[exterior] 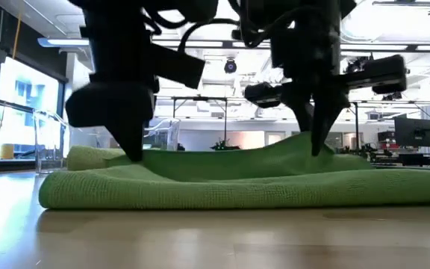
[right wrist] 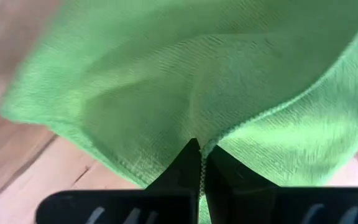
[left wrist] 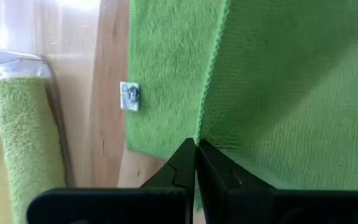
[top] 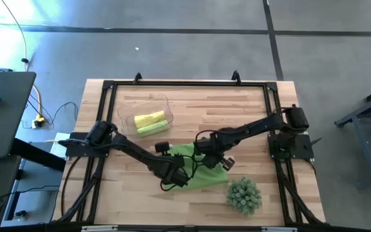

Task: Roll microfiber towels into tight, uniform cylinder then place into a basket
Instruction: Fold the green towel

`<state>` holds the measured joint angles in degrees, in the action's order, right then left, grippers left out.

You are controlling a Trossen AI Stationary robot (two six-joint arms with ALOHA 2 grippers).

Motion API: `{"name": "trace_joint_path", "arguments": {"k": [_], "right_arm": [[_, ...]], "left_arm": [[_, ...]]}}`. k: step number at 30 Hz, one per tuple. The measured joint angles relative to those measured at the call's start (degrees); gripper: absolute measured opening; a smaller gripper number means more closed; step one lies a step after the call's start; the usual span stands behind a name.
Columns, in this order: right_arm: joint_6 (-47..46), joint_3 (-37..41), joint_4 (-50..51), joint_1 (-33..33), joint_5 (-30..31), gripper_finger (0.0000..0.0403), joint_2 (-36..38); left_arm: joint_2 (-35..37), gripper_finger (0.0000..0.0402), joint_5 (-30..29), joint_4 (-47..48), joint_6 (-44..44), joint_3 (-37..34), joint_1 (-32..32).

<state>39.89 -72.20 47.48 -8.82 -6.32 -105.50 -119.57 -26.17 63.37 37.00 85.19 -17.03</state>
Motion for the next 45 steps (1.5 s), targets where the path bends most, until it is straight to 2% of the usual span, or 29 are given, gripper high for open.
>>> {"name": "trace_joint_path", "arguments": {"k": [6, 10, 14, 26, 45], "right_arm": [[-6.1, 0.0, 1.1, 2.8, 0.5, 0.0000, -0.6], [-8.5, 0.0, 1.9, 4.5, 0.7, 0.0000, -0.8], [-8.4, 0.0, 2.2, 5.7, 3.0, 0.0000, -0.8], [-8.4, 0.0, 2.5, 8.4, 3.1, 0.0000, -0.8], [-11.4, 0.0, 1.7, 10.7, 6.3, 0.0002, -2.8]], "left_arm": [[0.0, 0.0000, -0.1, -3.9, 0.4, -2.4, 1.6], [0.0, 0.0000, -2.9, -2.8, 0.8, -2.7, 2.7], [0.4, 0.0000, -4.5, -1.9, 0.7, -2.7, 3.8], [0.4, 0.0000, -8.5, -0.1, -0.4, -2.7, 6.6], [0.1, 0.0000, -9.7, -0.4, -1.2, -2.8, 8.6]]}}
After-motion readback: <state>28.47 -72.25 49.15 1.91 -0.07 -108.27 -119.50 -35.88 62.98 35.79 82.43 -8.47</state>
